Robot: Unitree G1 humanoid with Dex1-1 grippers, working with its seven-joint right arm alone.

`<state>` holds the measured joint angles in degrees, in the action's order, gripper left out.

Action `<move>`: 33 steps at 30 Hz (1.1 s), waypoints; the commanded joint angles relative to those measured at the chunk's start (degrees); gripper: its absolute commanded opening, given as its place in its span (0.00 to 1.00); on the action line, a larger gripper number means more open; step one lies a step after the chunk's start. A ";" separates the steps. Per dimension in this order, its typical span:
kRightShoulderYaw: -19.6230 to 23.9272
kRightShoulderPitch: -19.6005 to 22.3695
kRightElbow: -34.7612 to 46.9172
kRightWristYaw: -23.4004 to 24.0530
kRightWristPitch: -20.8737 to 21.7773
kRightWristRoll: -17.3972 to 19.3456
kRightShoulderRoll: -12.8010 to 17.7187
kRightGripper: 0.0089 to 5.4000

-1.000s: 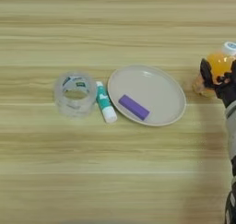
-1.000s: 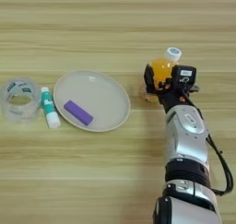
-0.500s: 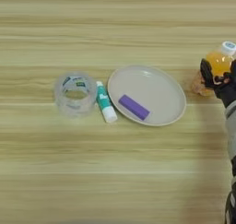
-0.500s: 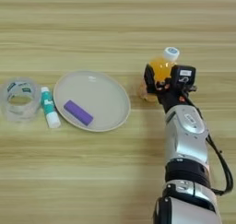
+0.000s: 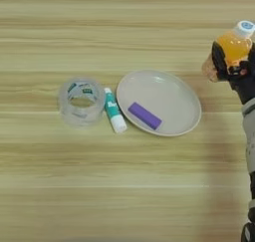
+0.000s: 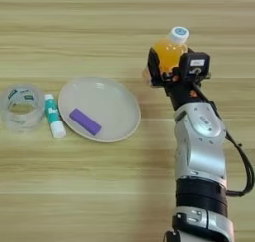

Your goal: Move the objects on the table

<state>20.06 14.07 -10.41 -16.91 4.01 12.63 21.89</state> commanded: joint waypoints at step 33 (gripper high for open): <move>-11.63 0.62 2.74 -4.96 -2.71 -1.10 -6.20 0.65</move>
<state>7.84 10.77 -8.79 -22.06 -0.30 11.39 14.83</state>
